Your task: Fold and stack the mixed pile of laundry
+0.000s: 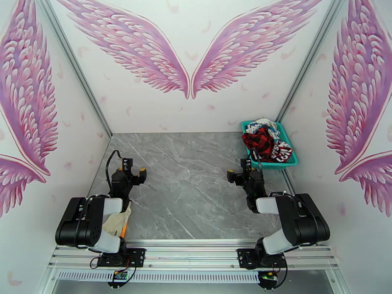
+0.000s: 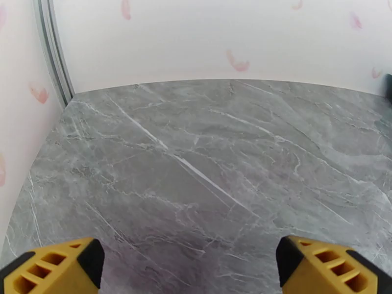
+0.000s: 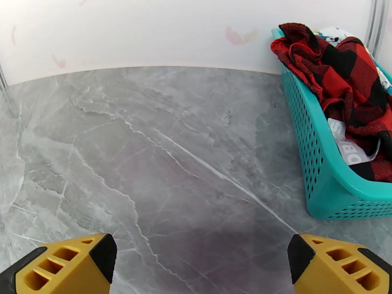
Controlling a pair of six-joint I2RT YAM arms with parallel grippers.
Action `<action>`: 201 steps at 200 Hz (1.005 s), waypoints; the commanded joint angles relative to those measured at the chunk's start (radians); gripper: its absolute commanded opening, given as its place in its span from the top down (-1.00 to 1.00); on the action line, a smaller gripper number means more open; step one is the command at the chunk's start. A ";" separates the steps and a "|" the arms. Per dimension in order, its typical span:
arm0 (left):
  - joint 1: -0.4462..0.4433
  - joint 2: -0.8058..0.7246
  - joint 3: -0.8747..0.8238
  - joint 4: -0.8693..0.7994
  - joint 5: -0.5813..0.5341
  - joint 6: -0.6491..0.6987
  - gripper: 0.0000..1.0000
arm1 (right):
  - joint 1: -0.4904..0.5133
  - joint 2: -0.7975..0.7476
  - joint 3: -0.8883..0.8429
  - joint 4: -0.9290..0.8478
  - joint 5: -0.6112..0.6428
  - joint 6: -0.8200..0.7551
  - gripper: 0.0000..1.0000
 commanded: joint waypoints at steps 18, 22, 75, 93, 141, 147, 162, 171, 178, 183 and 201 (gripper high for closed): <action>0.006 -0.003 0.006 0.016 0.013 0.005 -0.97 | -0.007 -0.004 0.024 -0.009 -0.006 0.001 -0.98; 0.006 -0.003 0.007 0.016 0.013 0.005 -0.97 | -0.007 -0.004 0.024 -0.008 -0.007 0.001 -0.98; 0.008 -0.003 0.008 0.015 0.015 0.003 -0.98 | -0.007 -0.005 0.023 -0.007 -0.008 0.001 -0.97; 0.008 -0.003 0.008 0.015 0.016 0.004 -0.98 | -0.007 -0.004 0.024 -0.007 -0.007 0.001 -0.98; 0.008 -0.002 0.009 0.014 0.016 0.003 -0.97 | -0.007 -0.004 0.022 -0.006 -0.008 0.001 -0.98; 0.008 -0.002 0.008 0.015 0.016 0.003 -0.97 | -0.007 -0.004 0.022 -0.007 -0.007 0.000 -0.98; 0.008 -0.003 0.008 0.015 0.016 0.004 -0.97 | -0.008 -0.004 0.023 -0.007 -0.008 0.000 -0.98; 0.008 -0.003 0.008 0.015 0.015 0.003 -0.97 | -0.008 -0.005 0.022 -0.006 -0.008 0.003 -0.98; 0.008 -0.003 0.008 0.015 0.016 0.003 -0.97 | -0.007 -0.004 0.023 -0.006 -0.007 0.002 -0.98; 0.008 -0.003 0.008 0.015 0.015 0.003 -0.97 | -0.008 -0.004 0.022 -0.007 -0.007 0.002 -0.97; 0.008 -0.003 0.006 0.017 0.015 0.003 -0.90 | -0.008 -0.004 0.021 -0.004 -0.006 0.001 -0.97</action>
